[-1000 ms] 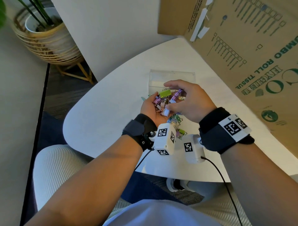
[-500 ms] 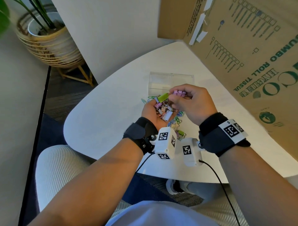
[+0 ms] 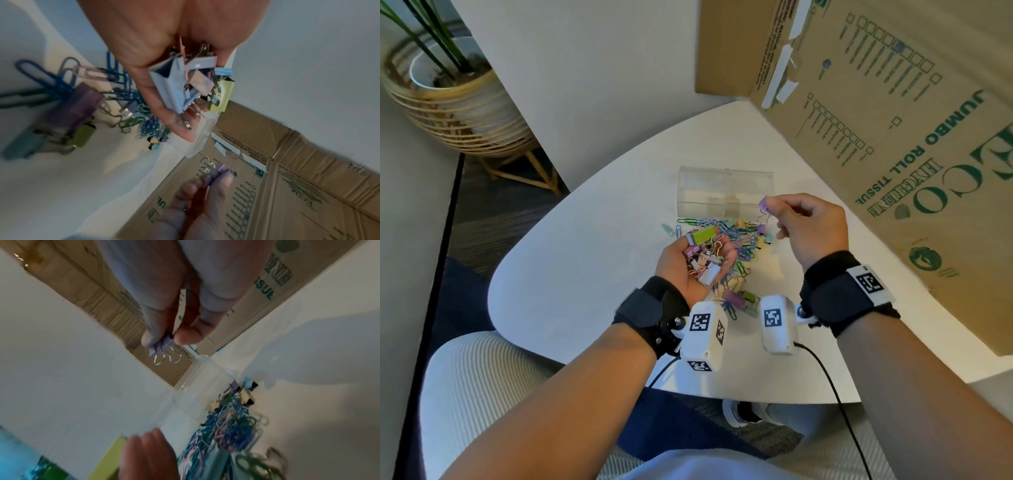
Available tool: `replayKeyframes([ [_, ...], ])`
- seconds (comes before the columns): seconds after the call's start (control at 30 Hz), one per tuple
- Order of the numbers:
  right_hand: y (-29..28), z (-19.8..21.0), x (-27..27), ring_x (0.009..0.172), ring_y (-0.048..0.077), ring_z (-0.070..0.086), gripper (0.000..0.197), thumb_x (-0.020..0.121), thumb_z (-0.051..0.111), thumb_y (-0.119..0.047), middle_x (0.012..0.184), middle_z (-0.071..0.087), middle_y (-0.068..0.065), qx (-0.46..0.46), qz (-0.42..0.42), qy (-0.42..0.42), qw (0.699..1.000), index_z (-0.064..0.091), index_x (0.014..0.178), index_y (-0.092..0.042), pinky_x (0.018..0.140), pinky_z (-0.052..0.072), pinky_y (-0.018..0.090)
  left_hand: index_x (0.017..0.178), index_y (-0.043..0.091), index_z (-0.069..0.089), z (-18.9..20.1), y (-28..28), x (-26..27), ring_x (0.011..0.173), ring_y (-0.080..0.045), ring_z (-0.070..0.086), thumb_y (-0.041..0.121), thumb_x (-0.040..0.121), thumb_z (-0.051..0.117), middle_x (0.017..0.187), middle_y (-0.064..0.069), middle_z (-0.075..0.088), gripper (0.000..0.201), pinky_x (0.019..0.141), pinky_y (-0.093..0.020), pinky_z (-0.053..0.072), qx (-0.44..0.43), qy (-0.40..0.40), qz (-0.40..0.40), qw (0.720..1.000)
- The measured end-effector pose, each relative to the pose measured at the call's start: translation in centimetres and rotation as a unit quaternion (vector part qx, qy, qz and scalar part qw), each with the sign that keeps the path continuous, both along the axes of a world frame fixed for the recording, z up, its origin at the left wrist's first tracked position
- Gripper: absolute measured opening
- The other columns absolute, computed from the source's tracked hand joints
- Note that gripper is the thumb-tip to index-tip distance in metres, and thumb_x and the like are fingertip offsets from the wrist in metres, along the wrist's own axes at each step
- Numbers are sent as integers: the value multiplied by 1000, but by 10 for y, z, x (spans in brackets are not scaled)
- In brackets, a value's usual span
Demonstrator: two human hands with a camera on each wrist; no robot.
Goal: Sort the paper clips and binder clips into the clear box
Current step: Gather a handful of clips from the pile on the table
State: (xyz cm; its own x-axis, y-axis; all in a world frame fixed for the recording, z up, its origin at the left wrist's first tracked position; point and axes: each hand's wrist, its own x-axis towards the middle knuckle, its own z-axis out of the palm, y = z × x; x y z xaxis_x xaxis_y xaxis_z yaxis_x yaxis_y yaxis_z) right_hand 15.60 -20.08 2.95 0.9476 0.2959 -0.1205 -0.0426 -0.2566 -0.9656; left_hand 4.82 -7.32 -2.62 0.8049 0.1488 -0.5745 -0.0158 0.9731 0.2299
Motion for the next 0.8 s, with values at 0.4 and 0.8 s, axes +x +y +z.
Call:
replayKeyframes([
  [0.4, 14, -4, 24, 66, 24, 64, 13, 91, 51, -4, 80, 65, 12, 102, -49, 123, 986, 59, 82, -9, 64, 56, 36, 92, 2, 65, -2, -5, -3, 65, -27, 64, 10, 77, 51, 81, -16, 65, 22, 62, -34, 59, 3, 21, -8, 1000],
  [0.8, 44, 11, 46, 73, 20, 60, 51, 74, 80, -36, 87, 61, 0, -353, 187, -107, 910, 54, 118, -30, 59, 47, 29, 83, 1, 68, -1, -2, -3, 67, -28, 62, 9, 76, 54, 82, -17, 63, 17, 62, -35, 58, 3, 20, -9, 1000],
])
